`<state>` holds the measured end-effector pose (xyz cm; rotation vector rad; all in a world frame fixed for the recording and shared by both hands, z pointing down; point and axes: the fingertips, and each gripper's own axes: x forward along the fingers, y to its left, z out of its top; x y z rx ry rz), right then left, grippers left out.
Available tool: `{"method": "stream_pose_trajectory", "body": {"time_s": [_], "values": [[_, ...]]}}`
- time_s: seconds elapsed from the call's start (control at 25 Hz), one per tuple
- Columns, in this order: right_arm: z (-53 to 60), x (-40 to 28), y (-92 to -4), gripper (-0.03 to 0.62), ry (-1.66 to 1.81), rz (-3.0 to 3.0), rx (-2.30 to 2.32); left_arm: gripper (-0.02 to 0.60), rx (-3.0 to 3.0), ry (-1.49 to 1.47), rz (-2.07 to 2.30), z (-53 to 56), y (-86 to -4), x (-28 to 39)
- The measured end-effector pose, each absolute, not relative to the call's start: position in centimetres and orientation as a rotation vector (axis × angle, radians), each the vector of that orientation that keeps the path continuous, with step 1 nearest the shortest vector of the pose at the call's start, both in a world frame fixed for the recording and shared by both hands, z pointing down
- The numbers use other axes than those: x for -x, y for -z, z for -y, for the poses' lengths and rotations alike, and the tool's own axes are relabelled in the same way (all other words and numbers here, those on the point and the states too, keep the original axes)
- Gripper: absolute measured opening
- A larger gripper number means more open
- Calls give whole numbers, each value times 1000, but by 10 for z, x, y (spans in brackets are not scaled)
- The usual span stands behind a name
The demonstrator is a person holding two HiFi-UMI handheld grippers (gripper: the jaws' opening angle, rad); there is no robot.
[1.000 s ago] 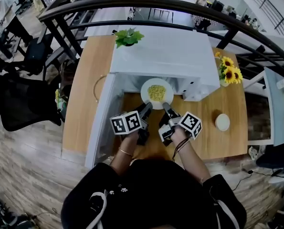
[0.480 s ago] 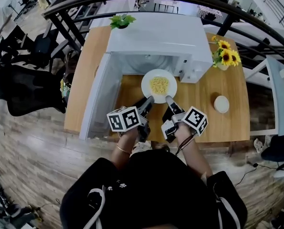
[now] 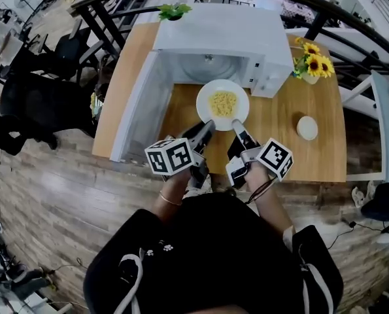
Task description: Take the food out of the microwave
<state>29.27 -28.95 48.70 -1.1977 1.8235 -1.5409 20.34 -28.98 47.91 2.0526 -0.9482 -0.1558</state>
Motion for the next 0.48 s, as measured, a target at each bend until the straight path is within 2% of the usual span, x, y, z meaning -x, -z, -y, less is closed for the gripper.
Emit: {"method": "stream_pose_trajectory", "body": {"time_s": [0.48], "values": [[284, -286, -480, 35, 1531, -1875, 1133, 84, -2050, 176, 992, 280, -472, -198]]}}
